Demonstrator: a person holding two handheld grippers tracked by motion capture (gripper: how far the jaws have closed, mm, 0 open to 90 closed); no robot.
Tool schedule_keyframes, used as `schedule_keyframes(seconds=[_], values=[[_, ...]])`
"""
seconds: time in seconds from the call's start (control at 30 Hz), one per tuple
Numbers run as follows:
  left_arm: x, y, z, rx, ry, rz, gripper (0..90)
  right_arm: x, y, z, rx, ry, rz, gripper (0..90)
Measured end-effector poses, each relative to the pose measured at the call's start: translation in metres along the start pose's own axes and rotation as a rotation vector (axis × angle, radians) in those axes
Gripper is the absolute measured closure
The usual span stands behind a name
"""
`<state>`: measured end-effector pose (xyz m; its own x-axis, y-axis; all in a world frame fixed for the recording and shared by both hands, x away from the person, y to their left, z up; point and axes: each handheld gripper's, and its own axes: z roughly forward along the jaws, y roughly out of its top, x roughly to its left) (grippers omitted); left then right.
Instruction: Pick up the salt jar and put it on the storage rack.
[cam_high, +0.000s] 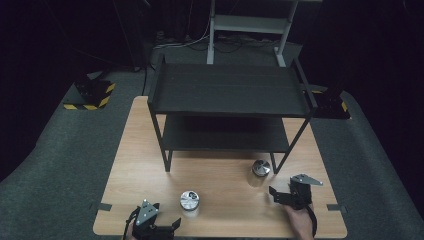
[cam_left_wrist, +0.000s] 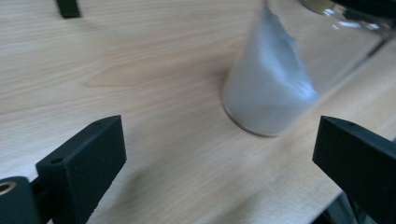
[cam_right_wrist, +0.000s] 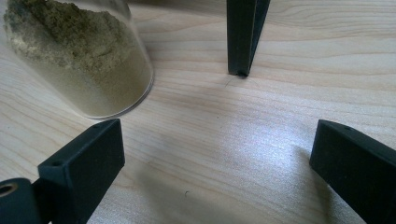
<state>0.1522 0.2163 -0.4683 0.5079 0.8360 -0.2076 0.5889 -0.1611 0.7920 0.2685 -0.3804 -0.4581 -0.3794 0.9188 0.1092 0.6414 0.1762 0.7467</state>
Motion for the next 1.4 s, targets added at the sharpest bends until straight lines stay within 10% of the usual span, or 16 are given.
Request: schedule_keyframes(seconds=[0.67, 1.4], values=[[-0.021, 0.010, 0.020, 0.004, -0.042, 0.064, 2.9, 0.000, 0.000, 0.000, 0.000, 0.001, 0.002, 3.3], [-0.045, 0.029, 0.048, 0.022, 0.020, 0.106, 5.1, -0.001, 0.000, 0.000, -0.002, 0.004, 0.005, 3.3]])
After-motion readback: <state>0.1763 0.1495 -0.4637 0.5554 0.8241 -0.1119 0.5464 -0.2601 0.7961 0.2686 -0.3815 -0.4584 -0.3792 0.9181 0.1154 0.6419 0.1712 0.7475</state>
